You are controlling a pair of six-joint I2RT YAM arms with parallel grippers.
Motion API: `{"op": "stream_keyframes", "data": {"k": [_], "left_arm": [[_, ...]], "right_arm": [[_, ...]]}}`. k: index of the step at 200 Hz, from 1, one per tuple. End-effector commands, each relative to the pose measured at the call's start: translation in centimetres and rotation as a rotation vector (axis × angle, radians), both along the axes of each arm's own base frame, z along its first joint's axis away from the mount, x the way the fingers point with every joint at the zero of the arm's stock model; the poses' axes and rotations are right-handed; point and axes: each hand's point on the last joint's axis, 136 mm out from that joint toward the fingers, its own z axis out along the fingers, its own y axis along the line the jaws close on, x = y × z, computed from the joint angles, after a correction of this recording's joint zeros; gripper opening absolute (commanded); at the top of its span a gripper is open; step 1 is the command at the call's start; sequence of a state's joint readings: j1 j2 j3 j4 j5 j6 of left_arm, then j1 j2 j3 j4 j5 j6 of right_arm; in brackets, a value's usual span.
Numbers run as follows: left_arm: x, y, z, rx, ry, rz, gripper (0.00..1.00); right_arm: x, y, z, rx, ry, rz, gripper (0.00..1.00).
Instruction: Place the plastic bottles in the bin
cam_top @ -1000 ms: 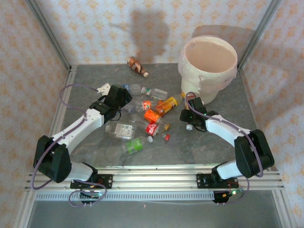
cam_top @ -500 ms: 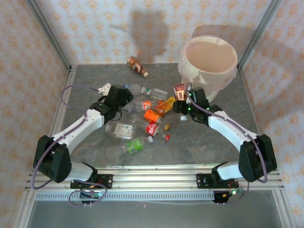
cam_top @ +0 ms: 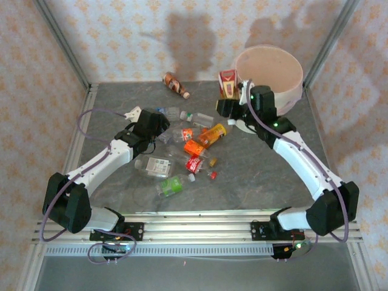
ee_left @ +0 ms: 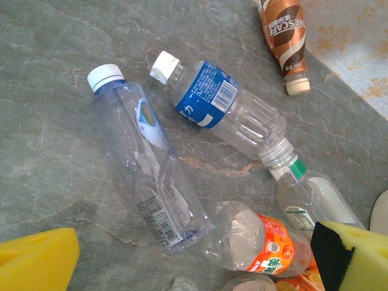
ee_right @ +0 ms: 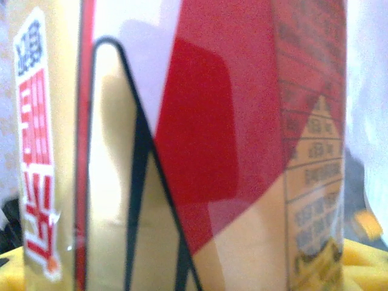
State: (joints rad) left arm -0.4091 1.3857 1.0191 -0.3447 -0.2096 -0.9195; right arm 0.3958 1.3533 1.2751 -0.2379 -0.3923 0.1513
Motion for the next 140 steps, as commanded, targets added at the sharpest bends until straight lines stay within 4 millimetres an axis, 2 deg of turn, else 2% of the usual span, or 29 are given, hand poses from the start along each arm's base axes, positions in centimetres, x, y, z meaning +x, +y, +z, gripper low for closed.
{"op": "stream_keyframes", "data": {"k": [1, 24, 57, 74, 104, 140], "left_arm": [[-0.3, 1.2, 0.0, 0.007, 0.003, 0.038, 1.0], [-0.3, 1.0, 0.1, 0.011, 0.014, 0.006, 1.0], [0.0, 0.8, 1.6, 0.068, 0.039, -0.101, 1.0], [0.1, -0.1, 2.6, 0.095, 0.053, -0.211, 1.0], [0.2, -1.3, 3.4, 0.113, 0.083, -0.309, 1.0], [0.5, -1.7, 1.8, 0.012, 0.033, -0.244, 1.0]], "right_arm": [[2.3, -0.3, 3.8, -0.029, -0.123, -0.033, 0.52], [4.3, -1.9, 5.9, -0.107, -0.171, -0.112, 0.51], [6.4, -4.9, 7.5, -0.176, -0.156, -0.14, 0.49], [7.5, -6.9, 7.8, -0.213, -0.123, -0.155, 0.48], [9.5, -10.6, 7.1, -0.239, -0.042, -0.226, 0.48], [11.9, -15.1, 4.7, -0.329, 0.028, -0.305, 0.49]]}}
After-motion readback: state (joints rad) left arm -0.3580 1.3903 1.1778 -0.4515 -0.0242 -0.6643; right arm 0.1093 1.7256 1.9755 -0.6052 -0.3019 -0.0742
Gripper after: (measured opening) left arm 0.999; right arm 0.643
